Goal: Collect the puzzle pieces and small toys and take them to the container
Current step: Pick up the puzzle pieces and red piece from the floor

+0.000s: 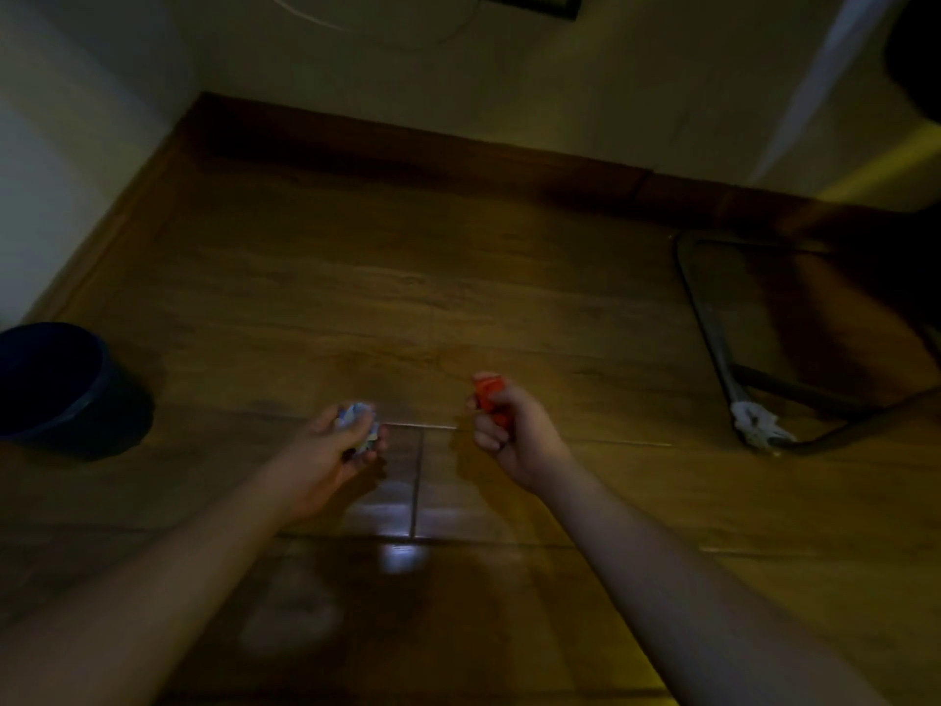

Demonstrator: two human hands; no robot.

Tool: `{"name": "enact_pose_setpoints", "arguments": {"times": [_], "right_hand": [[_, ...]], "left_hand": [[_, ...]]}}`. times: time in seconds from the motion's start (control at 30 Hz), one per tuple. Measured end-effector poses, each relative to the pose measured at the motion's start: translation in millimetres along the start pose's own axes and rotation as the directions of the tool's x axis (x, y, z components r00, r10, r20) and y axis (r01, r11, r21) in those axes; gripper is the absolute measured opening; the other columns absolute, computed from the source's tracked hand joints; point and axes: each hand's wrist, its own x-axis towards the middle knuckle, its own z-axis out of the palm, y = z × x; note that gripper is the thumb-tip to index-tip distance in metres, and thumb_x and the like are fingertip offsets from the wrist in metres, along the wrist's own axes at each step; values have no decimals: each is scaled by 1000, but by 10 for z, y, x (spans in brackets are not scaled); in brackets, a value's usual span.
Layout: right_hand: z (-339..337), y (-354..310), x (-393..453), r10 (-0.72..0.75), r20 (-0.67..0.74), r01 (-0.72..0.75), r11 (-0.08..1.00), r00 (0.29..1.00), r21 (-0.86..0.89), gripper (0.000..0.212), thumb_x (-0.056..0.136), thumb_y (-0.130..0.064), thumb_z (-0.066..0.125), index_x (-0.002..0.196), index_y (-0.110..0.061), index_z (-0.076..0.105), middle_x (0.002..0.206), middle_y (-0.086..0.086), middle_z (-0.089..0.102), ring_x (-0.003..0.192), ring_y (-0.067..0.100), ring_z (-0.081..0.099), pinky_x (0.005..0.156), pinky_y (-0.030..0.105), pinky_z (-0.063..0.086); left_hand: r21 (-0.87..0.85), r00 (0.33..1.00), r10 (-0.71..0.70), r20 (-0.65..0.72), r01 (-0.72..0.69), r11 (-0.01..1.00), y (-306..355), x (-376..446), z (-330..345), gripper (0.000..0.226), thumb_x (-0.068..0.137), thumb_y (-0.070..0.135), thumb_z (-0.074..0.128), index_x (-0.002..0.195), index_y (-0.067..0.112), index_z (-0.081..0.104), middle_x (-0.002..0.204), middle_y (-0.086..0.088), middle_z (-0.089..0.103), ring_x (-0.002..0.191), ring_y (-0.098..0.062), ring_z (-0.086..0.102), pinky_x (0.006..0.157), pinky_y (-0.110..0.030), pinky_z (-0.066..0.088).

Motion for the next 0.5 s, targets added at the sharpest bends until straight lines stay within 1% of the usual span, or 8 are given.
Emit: {"name": "enact_pose_setpoints", "arguments": {"times": [0.03, 0.1, 0.17, 0.23, 0.3, 0.37, 0.43, 0.5], "right_hand": [[-15, 29, -78, 3, -2, -3, 999, 1000, -35, 17, 92, -6, 38, 99, -13, 52, 71, 8, 50, 32, 4, 27, 35, 14, 19], [-65, 78, -215, -35, -56, 23, 981, 998, -191, 5, 96, -18, 49, 96, -17, 53, 71, 4, 52, 34, 4, 27, 34, 15, 18], [-129, 113, -312, -103, -149, 52, 947, 983, -316, 14, 94, -29, 57, 90, -16, 58, 68, 0, 55, 36, 4, 29, 34, 17, 20], [-205, 129, -372, -143, -238, 62, 946, 961, -318, 20, 93, -34, 59, 87, -14, 61, 66, -2, 56, 36, 5, 31, 34, 17, 21], [-263, 144, -441, -133, -283, 52, 960, 950, -276, 19, 93, -29, 58, 86, -12, 60, 67, 1, 55, 34, 6, 31, 33, 17, 21], [-281, 196, -534, -91, -302, 11, 966, 949, -257, 15, 93, -22, 55, 84, -10, 59, 66, 3, 54, 33, 7, 30, 33, 16, 19], [-299, 287, -651, -35, -310, -49, 964, 950, -260, 16, 93, -19, 53, 82, -10, 59, 64, 2, 54, 32, 7, 29, 33, 15, 19], [-316, 381, -776, -5, -324, -94, 953, 946, -287, 15, 93, -17, 52, 81, -10, 60, 63, 1, 55, 31, 6, 30, 33, 15, 19]], "left_hand": [[9, 1000, 2, -2, -2, 1000, -23, -3, -17, 21, 92, 8, 54, 111, 15, 58, 108, -16, 60, 87, -19, 62, 60, -22, 54], [30, 1000, -7, 10, 6, 1000, -74, -7, -7, 28, 91, 2, 53, 117, 13, 56, 103, -14, 61, 87, -19, 62, 64, -24, 54], [32, 999, -19, 34, 18, 999, -122, -7, 58, 31, 92, 1, 52, 121, 12, 55, 100, -13, 63, 90, -21, 63, 67, -27, 55], [24, 998, -29, 63, 28, 999, -160, -23, 192, 29, 93, 1, 50, 119, 12, 56, 100, -13, 62, 91, -23, 63, 66, -27, 56], [21, 996, -20, 84, 18, 1000, -186, -75, 362, 26, 94, 1, 49, 116, 13, 57, 100, -15, 60, 89, -23, 61, 60, -23, 57], [20, 994, -18, 105, 16, 1000, -222, -127, 507, 25, 95, 1, 47, 115, 11, 57, 100, -14, 57, 86, -22, 59, 58, -21, 57], [51, 990, -37, 137, 30, 998, -295, -178, 585, 23, 96, 3, 45, 112, 14, 58, 103, -14, 55, 87, -21, 58, 62, -22, 57], [176, 988, -36, 148, 10, 984, -382, -244, 596, 26, 97, 4, 45, 110, 21, 60, 109, -16, 55, 90, -23, 60, 70, -28, 55]]}}
